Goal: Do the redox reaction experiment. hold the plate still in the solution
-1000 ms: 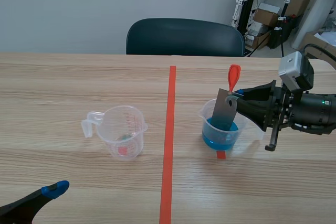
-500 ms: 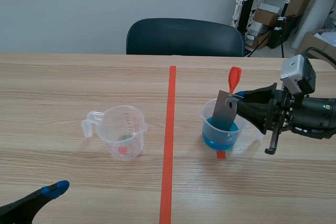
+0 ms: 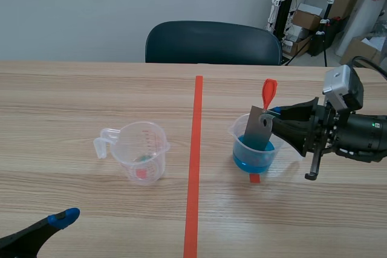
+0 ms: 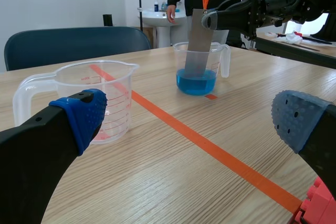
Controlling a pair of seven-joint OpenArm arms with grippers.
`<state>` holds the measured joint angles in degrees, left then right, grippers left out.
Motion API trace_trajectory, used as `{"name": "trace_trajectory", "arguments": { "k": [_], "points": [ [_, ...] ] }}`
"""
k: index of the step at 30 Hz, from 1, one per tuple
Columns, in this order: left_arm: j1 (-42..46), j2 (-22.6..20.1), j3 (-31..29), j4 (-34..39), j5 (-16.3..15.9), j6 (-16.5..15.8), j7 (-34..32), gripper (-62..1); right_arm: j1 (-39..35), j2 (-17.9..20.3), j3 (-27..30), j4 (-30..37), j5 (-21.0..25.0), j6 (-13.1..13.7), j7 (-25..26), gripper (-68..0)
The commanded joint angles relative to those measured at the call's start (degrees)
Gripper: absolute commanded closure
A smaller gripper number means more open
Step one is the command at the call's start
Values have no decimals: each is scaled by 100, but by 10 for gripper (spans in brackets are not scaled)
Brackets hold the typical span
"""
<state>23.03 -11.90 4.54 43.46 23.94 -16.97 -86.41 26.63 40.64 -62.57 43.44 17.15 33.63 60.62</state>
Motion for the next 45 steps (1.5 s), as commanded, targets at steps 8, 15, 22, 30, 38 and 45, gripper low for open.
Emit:
{"name": "trace_trajectory", "arguments": {
  "k": [8, 15, 22, 30, 38, 45],
  "points": [
    [11, -37, 0, 76, -55, -13, -262, -623, -44, 111, 37, 11, -44, 17, 216, -6],
    [11, -37, 0, 76, -55, -13, -262, -623, -44, 179, 37, 11, -44, 17, 275, -6],
    [11, -37, 0, 76, -55, -13, -262, -623, -44, 374, 37, 11, -44, 20, 671, -6],
    [11, -37, 0, 76, -55, -13, -262, -623, -48, 393, 37, 11, -46, 20, 831, -6],
    [11, -37, 0, 76, -55, -15, -262, -623, -223, 393, 37, 11, -48, 20, 662, -6],
    [11, -37, 0, 76, -55, -15, -262, -623, -535, 391, 37, 11, -46, -160, 535, -6]
  ]
}}
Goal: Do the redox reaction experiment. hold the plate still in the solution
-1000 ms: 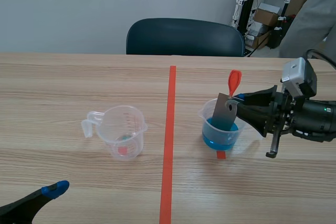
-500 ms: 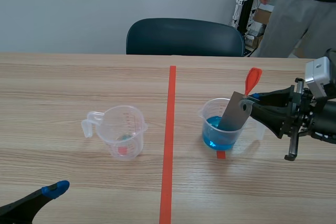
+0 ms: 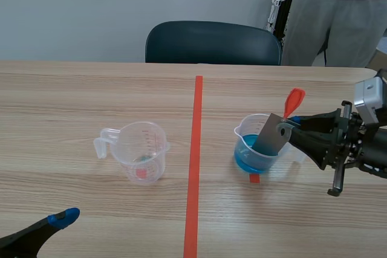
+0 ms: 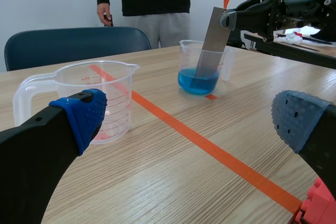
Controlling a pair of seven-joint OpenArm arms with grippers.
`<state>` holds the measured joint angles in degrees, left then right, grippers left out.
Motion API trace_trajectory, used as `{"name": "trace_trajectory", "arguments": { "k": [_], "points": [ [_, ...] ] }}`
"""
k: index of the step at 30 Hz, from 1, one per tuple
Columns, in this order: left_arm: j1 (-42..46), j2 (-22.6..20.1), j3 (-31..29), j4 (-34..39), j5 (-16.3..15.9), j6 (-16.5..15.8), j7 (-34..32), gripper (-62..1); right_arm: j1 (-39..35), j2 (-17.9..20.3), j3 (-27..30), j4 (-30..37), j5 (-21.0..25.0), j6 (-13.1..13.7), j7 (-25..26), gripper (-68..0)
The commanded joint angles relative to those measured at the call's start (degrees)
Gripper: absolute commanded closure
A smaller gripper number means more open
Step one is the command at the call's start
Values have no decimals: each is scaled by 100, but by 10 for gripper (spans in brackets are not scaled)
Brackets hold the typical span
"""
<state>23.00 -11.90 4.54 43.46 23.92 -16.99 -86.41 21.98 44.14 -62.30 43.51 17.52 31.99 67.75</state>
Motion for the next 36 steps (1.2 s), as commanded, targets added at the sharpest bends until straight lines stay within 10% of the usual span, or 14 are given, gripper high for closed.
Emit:
{"name": "trace_trajectory", "arguments": {
  "k": [1, 14, 36],
  "points": [
    [13, -37, 0, 76, -52, -13, -262, -623, -96, 42, 11, 4, -83, -13, -179, -6],
    [13, -37, 0, 76, -52, -13, -262, -623, -103, 28, 11, 4, -81, -726, 201, -6],
    [-2, -37, 0, 74, -55, -13, -79, -623, -103, 28, 11, 4, -81, -844, 511, -6]
  ]
}}
